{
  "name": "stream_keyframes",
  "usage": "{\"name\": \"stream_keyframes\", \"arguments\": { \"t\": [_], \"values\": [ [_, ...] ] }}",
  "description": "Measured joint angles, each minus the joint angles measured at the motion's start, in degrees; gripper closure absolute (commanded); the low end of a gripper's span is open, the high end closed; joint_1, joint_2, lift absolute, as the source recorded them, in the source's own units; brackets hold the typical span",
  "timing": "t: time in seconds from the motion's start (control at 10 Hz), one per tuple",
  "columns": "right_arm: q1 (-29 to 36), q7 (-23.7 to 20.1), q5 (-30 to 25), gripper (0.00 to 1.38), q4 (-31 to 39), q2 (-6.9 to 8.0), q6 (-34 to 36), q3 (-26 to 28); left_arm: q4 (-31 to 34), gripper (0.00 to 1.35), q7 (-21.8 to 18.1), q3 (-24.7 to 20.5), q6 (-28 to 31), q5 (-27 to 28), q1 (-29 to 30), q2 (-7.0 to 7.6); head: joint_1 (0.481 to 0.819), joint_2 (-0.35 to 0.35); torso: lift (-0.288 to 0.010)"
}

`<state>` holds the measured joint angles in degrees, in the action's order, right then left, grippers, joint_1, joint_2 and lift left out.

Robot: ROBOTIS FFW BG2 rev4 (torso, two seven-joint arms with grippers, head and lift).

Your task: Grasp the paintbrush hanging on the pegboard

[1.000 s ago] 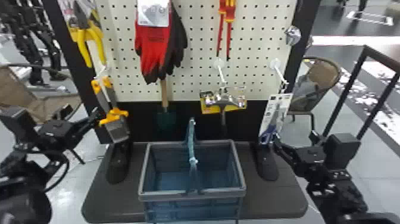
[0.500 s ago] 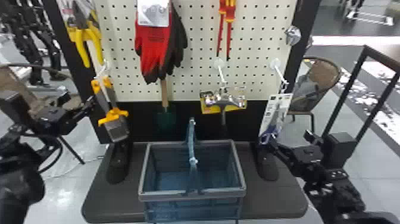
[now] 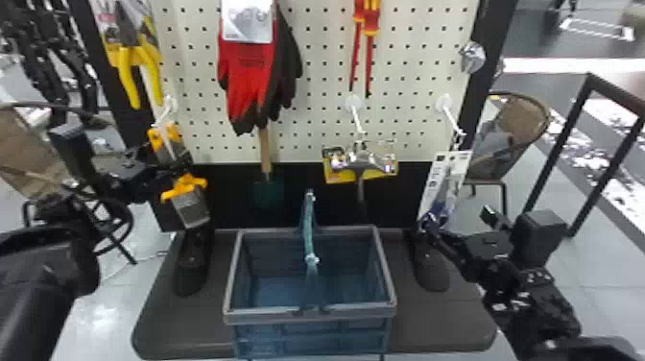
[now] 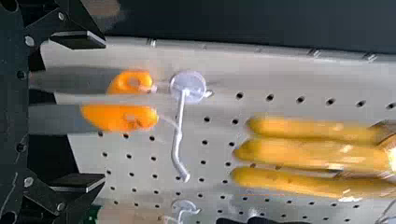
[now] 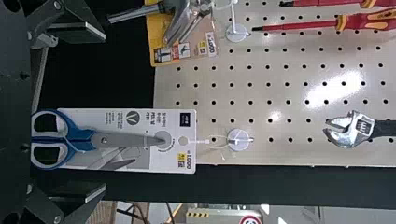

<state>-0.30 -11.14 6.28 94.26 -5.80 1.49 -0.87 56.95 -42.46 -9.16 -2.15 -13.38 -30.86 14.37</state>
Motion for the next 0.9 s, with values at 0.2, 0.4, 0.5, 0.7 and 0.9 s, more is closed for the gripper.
{"name": "stream_keyframes", "arguments": {
  "t": [0.2, 0.4, 0.5, 0.7, 0.9],
  "values": [
    [-0.1, -0.2, 0.0, 0.17, -0.2, 0.0, 0.0, 0.0, -0.7, 0.69, 0.0, 1.7, 0.7, 0.3, -0.7, -1.25, 0.549, 0.0, -0.1],
    [-0.1, -0.3, 0.1, 0.17, -0.3, -0.02, 0.0, 0.0, -0.8, 1.17, 0.0, 2.4, 1.7, 1.6, -0.8, -1.93, 0.549, 0.0, -0.1],
    [0.0, -0.3, 0.1, 0.17, -0.4, -0.06, 0.0, 0.0, -0.8, 1.22, 0.1, 2.5, 1.8, 2.0, -0.8, -2.0, 0.549, 0.0, -0.1],
    [0.2, -0.4, 0.1, 0.17, -0.6, -0.09, -0.1, 0.0, -0.7, 1.22, 1.0, 2.5, 1.3, 2.2, -0.4, -2.33, 0.549, 0.0, -0.1],
    [0.3, -0.4, 0.1, 0.17, -0.9, -0.09, -0.1, 0.0, -0.7, 1.22, 1.2, 2.5, 0.9, 2.4, 0.1, -2.5, 0.549, 0.0, -0.1]
  ]
}}
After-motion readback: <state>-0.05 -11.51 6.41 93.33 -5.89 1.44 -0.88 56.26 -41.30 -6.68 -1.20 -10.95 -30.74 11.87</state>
